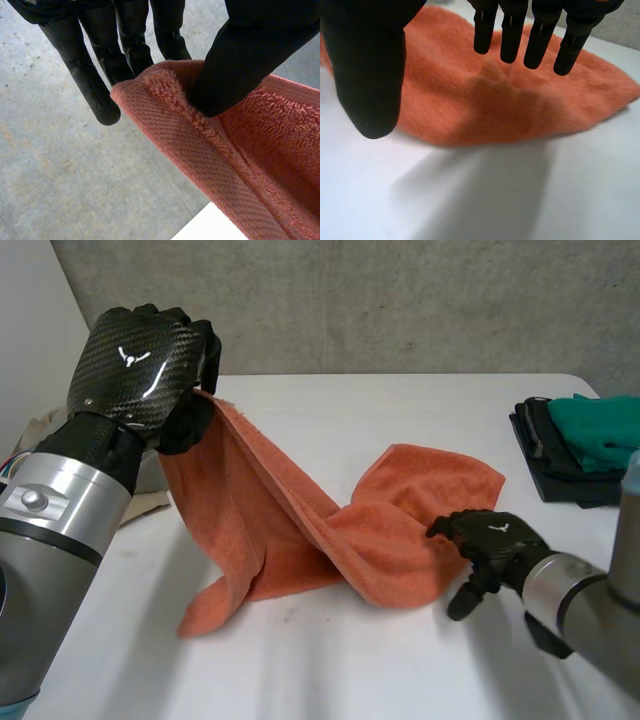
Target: Fold the laundry.
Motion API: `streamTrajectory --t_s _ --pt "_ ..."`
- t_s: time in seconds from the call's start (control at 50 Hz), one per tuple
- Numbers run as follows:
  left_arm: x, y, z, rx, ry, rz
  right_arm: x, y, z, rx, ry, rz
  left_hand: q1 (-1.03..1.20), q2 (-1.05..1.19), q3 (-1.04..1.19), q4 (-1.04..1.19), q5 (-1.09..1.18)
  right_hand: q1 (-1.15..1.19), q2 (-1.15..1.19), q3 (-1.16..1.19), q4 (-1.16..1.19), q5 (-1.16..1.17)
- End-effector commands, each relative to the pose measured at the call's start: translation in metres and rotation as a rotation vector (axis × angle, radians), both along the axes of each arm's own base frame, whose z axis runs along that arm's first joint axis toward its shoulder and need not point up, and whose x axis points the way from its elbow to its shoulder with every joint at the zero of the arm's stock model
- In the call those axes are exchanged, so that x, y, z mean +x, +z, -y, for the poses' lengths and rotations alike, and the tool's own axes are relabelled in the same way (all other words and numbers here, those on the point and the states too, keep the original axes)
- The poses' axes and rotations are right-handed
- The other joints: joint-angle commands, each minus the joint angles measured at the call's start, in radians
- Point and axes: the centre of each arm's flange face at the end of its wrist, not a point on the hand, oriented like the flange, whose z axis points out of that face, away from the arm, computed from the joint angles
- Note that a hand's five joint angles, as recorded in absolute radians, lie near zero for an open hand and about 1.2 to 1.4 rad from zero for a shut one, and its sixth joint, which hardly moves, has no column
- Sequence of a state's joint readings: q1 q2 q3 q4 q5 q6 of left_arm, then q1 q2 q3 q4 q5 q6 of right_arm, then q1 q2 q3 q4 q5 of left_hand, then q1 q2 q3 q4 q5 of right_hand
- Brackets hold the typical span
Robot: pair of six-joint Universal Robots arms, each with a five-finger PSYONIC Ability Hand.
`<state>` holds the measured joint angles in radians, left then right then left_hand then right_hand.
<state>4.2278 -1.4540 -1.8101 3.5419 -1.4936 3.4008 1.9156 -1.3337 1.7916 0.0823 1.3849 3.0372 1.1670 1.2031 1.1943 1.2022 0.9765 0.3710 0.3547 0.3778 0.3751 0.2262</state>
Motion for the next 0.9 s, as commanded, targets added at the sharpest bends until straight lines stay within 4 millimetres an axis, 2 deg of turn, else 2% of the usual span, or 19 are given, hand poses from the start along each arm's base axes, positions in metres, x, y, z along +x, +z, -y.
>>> streamTrajectory --t_s 0.02,0.08,0.14,0.16,0.18,0.24,0.3,0.34,0.4,0.5,0.62,0.68,0.74,0.78,0.8,0.82,0.84,0.86,0.9 --pt "-0.003 0.009 -0.001 -0.014 -0.013 -0.029 0.039 -0.040 -0.010 0.050 0.028 0.148 0.229 0.193 0.202 0.194 0.245 0.172 0.188 0.165 0.167 0.142" --pt "-0.003 0.011 -0.001 -0.013 -0.014 -0.045 0.054 -0.049 -0.014 0.037 0.074 0.149 0.229 0.193 0.202 0.194 0.245 0.283 0.299 0.276 0.279 0.253" --pt "-0.003 0.011 0.000 -0.007 -0.014 -0.052 0.064 -0.050 -0.012 0.009 0.080 0.145 0.229 0.193 0.202 0.194 0.245 0.564 0.581 0.558 0.560 0.535" --pt "-0.002 0.011 0.000 -0.007 -0.012 -0.052 0.064 -0.048 -0.010 -0.001 0.069 0.141 0.229 0.193 0.202 0.194 0.245 0.693 0.710 0.687 0.689 0.664" --pt "-0.002 0.010 0.000 -0.005 -0.013 -0.052 0.061 -0.046 -0.005 -0.023 0.035 0.130 0.229 0.193 0.202 0.194 0.245 1.006 1.022 0.999 1.001 0.976" --pt "-0.001 0.006 0.001 0.006 -0.008 -0.046 0.055 -0.040 0.003 -0.067 -0.019 0.112 0.229 0.193 0.202 0.194 0.245 1.025 1.042 1.019 1.021 0.996" --pt "0.000 -0.002 0.000 0.029 -0.006 -0.028 0.045 -0.001 0.008 -0.197 -0.045 0.098 0.229 0.193 0.202 0.194 0.245 1.025 1.042 1.019 1.021 0.996" --pt "0.001 -0.007 -0.001 0.047 -0.006 -0.014 0.030 0.037 0.012 -0.333 -0.038 0.044 0.229 0.193 0.202 0.194 0.245 1.025 1.042 1.019 1.021 0.996" --pt "0.005 -0.019 -0.002 0.101 0.003 0.020 0.006 0.059 0.019 -0.425 -0.005 -0.125 0.229 0.193 0.202 0.194 0.245 1.025 1.042 1.019 1.021 0.996" --pt "0.010 -0.042 0.004 0.211 0.021 0.075 -0.015 0.071 0.026 -0.439 0.089 -0.373 0.229 0.193 0.202 0.194 0.245 1.025 1.042 1.019 1.021 0.996" --pt "-0.004 -0.091 0.026 0.359 -0.025 0.158 -0.018 0.083 0.031 -0.406 0.127 -0.439 0.229 0.193 0.202 0.194 0.245 1.025 1.042 1.019 1.021 0.996" --pt "-0.017 -0.096 0.050 0.327 -0.030 0.151 -0.012 0.068 0.055 -0.372 0.130 -0.452 0.229 0.193 0.202 0.194 0.245 1.025 1.042 1.019 1.021 0.996" --pt "-0.032 -0.079 0.071 0.219 -0.039 0.103 0.002 0.066 0.085 -0.412 0.134 -0.446 0.229 0.193 0.202 0.194 0.245 1.025 1.042 1.019 1.021 0.996" --pt "-0.044 -0.045 0.093 0.055 -0.042 0.026 0.007 0.079 0.102 -0.485 0.108 -0.434 0.229 0.193 0.202 0.194 0.245 1.025 1.042 1.019 1.021 0.996" --pt "-0.048 -0.031 0.099 -0.009 -0.044 -0.005 0.010 0.104 0.117 -0.597 0.063 -0.414 0.229 0.193 0.202 0.194 0.245 1.025 1.042 1.019 1.021 0.996" --pt "-0.052 0.003 0.108 -0.148 -0.045 -0.072 0.011 0.115 0.123 -0.647 0.041 -0.401 0.229 0.193 0.202 0.194 0.245 1.025 1.042 1.019 1.021 0.996" --pt "-0.054 0.021 0.112 -0.218 -0.045 -0.111 0.012 0.128 0.129 -0.702 0.016 -0.382 0.229 0.193 0.202 0.194 0.245 1.025 1.042 1.019 1.021 0.996" --pt "-0.055 0.039 0.114 -0.288 -0.044 -0.149 0.015 0.155 0.138 -0.837 -0.033 -0.339 0.229 0.193 0.202 0.194 0.245 1.025 1.042 1.019 1.021 0.996" --pt "-0.053 0.085 0.116 -0.464 -0.026 -0.248 0.017 0.178 0.146 -0.972 -0.079 -0.291 0.229 0.193 0.202 0.194 0.245 1.025 1.042 1.019 1.021 0.996"
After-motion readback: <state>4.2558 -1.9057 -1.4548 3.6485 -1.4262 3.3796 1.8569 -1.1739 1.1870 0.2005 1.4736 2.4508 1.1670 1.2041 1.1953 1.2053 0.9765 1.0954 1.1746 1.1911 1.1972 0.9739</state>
